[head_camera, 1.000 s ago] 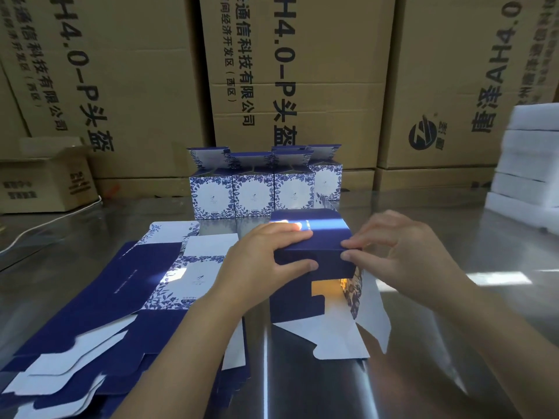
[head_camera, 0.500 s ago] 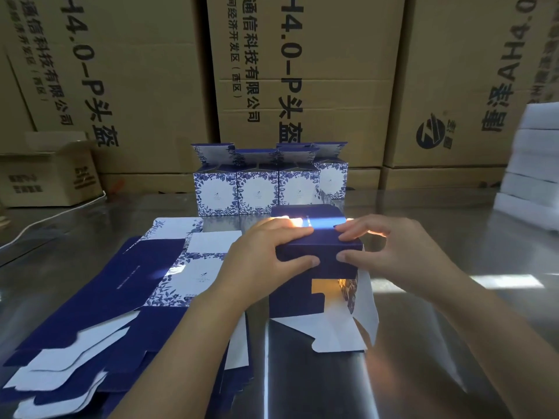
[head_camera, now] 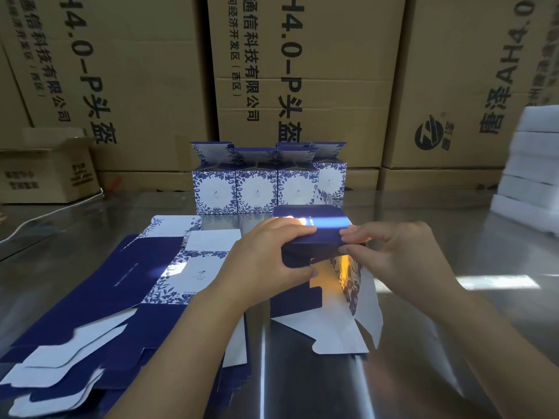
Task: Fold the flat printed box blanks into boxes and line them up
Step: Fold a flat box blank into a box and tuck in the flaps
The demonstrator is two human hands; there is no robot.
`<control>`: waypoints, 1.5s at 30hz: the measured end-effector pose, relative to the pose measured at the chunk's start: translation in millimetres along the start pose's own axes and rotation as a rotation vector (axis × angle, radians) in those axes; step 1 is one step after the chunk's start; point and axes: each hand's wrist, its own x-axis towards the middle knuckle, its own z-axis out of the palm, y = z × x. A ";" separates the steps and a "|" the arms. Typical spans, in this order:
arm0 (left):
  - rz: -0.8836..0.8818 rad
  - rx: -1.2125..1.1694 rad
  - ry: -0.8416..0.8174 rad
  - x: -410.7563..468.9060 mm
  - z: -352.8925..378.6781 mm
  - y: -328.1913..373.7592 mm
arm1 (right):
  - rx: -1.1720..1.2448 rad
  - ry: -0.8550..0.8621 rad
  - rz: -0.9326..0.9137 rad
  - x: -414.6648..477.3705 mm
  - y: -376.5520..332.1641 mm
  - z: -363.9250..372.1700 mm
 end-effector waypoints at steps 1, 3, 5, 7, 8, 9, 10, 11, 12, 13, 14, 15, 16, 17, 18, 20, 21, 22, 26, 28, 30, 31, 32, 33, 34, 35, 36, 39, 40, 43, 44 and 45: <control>0.000 0.001 -0.004 -0.2 0.0 0.2 | -0.005 0.004 -0.007 0.0 0.1 0.2; 0.002 0.004 -0.010 -0.2 0.0 0.3 | -0.028 0.005 -0.034 0.2 0.0 0.6; 0.001 0.001 -0.011 -0.3 0.0 0.3 | -0.043 -0.009 -0.054 0.6 0.1 0.5; 0.002 0.001 -0.014 -0.5 0.0 0.2 | -0.054 -0.040 -0.049 1.9 1.0 -0.5; 0.003 0.004 -0.017 -0.5 -0.1 0.2 | -0.048 -0.054 -0.032 2.7 1.6 -1.1; 0.004 0.006 -0.019 -0.6 -0.1 0.1 | -0.039 -0.063 -0.017 3.1 2.2 -1.5; 0.003 0.006 -0.019 -0.7 -0.1 0.0 | -0.031 -0.070 -0.006 3.2 2.7 -1.6; 0.002 0.003 -0.017 -0.8 -0.1 0.0 | -0.027 -0.078 0.003 3.0 3.0 -1.7; 0.000 0.000 -0.013 -0.9 0.1 -0.1 | -0.023 -0.083 0.009 2.6 3.1 -1.7; 0.000 -0.002 -0.011 -0.9 0.2 -0.2 | -0.018 -0.085 0.012 2.3 3.2 -1.7; 0.000 -0.004 -0.012 -0.9 0.3 -0.3 | -0.011 -0.085 0.013 2.3 3.1 -1.7; 0.001 -0.004 -0.016 -0.9 0.3 -0.6 | -0.003 -0.086 0.012 2.4 3.0 -1.7; 0.003 -0.001 -0.024 -0.8 0.4 -0.6 | 0.005 -0.087 0.012 2.8 2.9 -1.8; 0.005 0.002 -0.031 -0.7 0.3 -0.7 | 0.009 -0.090 0.009 3.2 2.6 -1.7; 0.007 0.006 -0.036 -0.4 0.5 -0.8 | 0.008 -0.094 0.004 3.5 2.0 -1.2; 0.012 0.013 -0.036 0.0 0.9 -1.3 | 0.011 -0.091 -0.005 3.8 1.3 -0.2; 0.016 0.017 -0.033 0.1 1.3 -1.6 | 0.016 -0.086 -0.007 3.7 1.3 0.2; 0.020 0.022 -0.031 0.1 1.9 -1.8 | 0.018 -0.082 -0.009 3.6 1.5 0.7; 0.037 0.024 -0.029 0.2 3.2 -2.7 | -0.009 -0.092 -0.027 2.7 0.5 5.4; 0.043 0.025 -0.027 0.1 3.4 -3.3 | 0.013 -0.070 -0.028 2.7 -0.1 8.4; 0.046 0.026 -0.025 -0.1 3.4 -3.5 | 0.051 -0.043 -0.020 3.3 -0.3 9.3; 0.047 0.025 -0.025 -0.2 3.4 -3.4 | 0.063 -0.038 -0.021 3.6 -0.4 9.3; 0.048 0.025 -0.025 -0.3 3.5 -3.3 | 0.067 -0.037 -0.026 4.0 -0.4 9.0; 0.048 0.025 -0.025 -0.4 3.6 -3.1 | 0.066 -0.039 -0.034 4.2 -0.5 8.8; 0.050 0.026 -0.024 -0.4 3.8 -3.1 | 0.063 -0.041 -0.041 4.2 -0.7 8.7; 0.051 0.027 -0.023 -0.3 3.9 -3.1 | 0.059 -0.042 -0.047 4.0 -0.9 8.6; 0.052 0.027 -0.022 -0.3 4.1 -3.2 | 0.051 -0.041 -0.056 3.6 -0.8 8.7; 0.056 0.026 -0.019 -0.3 4.6 -3.3 | 0.019 -0.016 -0.093 2.7 0.3 9.1; 0.057 0.026 -0.019 -0.4 4.7 -3.2 | 0.009 -0.009 -0.106 2.7 0.7 9.2; 0.059 0.024 -0.018 -0.2 4.9 -2.9 | -0.012 0.000 -0.132 3.0 0.7 9.8; 0.059 0.023 -0.018 -0.3 4.8 -2.9 | -0.004 0.000 -0.128 3.6 0.8 9.3; 0.058 0.023 -0.018 -0.2 4.7 -2.9 | 0.011 -0.006 -0.119 4.2 0.9 8.5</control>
